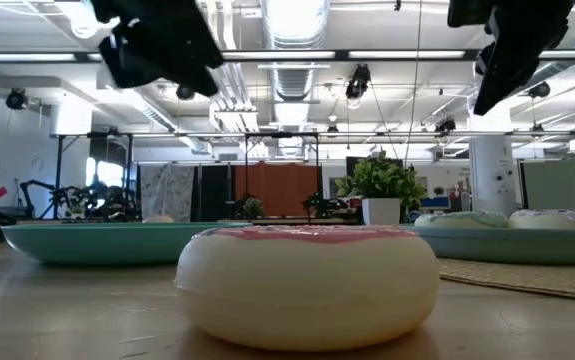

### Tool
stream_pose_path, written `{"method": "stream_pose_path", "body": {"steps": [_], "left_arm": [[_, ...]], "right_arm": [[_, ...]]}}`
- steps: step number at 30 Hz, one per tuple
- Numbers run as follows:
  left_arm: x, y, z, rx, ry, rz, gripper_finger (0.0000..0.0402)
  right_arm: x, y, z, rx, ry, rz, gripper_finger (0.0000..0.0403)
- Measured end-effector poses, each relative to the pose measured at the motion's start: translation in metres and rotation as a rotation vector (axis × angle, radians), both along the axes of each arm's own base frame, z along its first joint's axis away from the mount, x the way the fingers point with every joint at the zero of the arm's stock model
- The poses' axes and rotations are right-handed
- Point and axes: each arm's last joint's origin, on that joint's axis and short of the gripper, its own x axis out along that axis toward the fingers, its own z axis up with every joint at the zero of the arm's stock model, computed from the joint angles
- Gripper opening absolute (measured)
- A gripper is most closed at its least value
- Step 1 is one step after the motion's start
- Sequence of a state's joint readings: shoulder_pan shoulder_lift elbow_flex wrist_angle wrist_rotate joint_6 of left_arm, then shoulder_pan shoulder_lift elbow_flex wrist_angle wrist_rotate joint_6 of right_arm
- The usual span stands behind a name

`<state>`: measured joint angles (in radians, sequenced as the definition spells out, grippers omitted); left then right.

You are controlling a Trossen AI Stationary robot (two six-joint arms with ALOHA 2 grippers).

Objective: Pick & Place donuts
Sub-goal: Put the big pink donut on the blue plate

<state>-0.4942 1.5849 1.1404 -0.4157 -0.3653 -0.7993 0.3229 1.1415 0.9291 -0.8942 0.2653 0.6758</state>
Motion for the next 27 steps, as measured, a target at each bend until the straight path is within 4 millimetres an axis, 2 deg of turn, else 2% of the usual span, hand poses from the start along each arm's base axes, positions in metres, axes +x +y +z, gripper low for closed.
{"method": "stream_pose_path", "body": {"steps": [6, 12, 15, 20, 25, 27], "left_arm": [[0.042, -0.026, -0.01, 0.002, 0.163, -0.106, 0.0186], [0.073, -0.054, -0.018, 0.049, 0.224, -0.205, 0.0192], [0.082, -0.062, -0.019, 0.067, 0.227, -0.234, 0.0192], [0.092, -0.069, -0.039, 0.039, 0.25, -0.257, 0.0192], [0.094, -0.067, -0.063, 0.047, 0.32, -0.229, 0.0191], [0.096, -0.064, -0.066, 0.033, 0.325, -0.206, 0.0191]], "right_arm": [[-0.008, -0.003, 0.008, -0.037, -0.035, 0.034, 0.0219], [-0.015, -0.006, 0.014, -0.047, -0.062, 0.037, 0.0219], [-0.016, -0.007, 0.015, -0.047, -0.074, 0.021, 0.0219], [-0.02, -0.008, 0.015, -0.052, -0.049, 0.018, 0.0219], [-0.021, -0.008, 0.014, -0.052, -0.043, 0.012, 0.0219], [-0.021, -0.008, 0.014, -0.051, -0.043, 0.011, 0.0219]]}}
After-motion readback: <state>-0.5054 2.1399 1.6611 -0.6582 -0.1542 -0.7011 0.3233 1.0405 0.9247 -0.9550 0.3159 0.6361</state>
